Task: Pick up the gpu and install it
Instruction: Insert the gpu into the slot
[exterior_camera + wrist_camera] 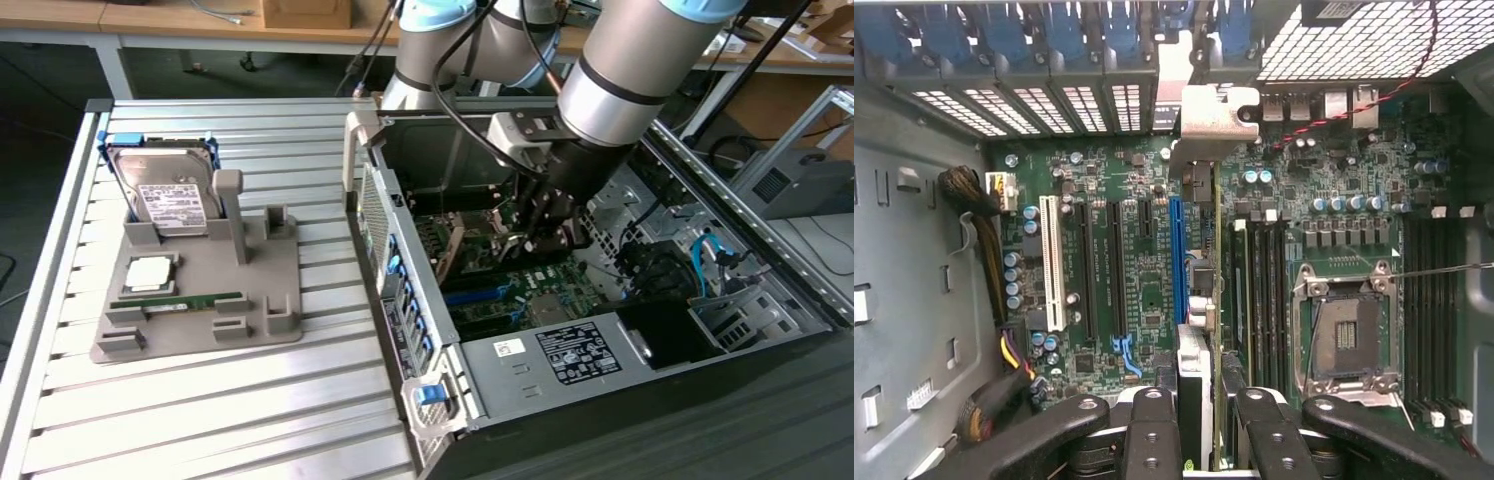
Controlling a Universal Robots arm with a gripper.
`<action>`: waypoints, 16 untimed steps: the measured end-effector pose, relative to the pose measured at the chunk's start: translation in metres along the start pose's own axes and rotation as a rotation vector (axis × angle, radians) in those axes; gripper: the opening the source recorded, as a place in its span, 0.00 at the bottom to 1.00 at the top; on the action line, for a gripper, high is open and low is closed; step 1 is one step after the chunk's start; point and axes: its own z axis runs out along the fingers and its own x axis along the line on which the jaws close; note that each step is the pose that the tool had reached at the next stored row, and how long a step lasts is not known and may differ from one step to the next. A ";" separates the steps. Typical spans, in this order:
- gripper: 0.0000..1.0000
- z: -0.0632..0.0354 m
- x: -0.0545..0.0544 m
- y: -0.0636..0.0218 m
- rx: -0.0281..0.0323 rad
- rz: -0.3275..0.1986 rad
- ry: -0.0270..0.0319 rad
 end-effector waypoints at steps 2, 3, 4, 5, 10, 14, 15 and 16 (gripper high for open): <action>0.27 0.0005 0.000 0.0001 0.0000 0.000 -0.0001; 0.27 0.0008 0.000 0.0001 0.0000 0.000 -0.0001; 0.27 0.0010 0.000 0.0001 0.0000 0.000 0.0000; 0.27 0.0012 0.000 0.0002 0.0000 0.000 0.0000; 0.27 0.0022 0.000 0.0003 0.0000 0.000 0.0000; 0.27 0.0033 0.001 0.0007 0.0000 0.000 0.0000; 0.27 0.0036 0.001 0.0008 0.0000 0.000 0.0000; 0.27 0.0038 0.001 0.0009 0.0000 0.000 0.0000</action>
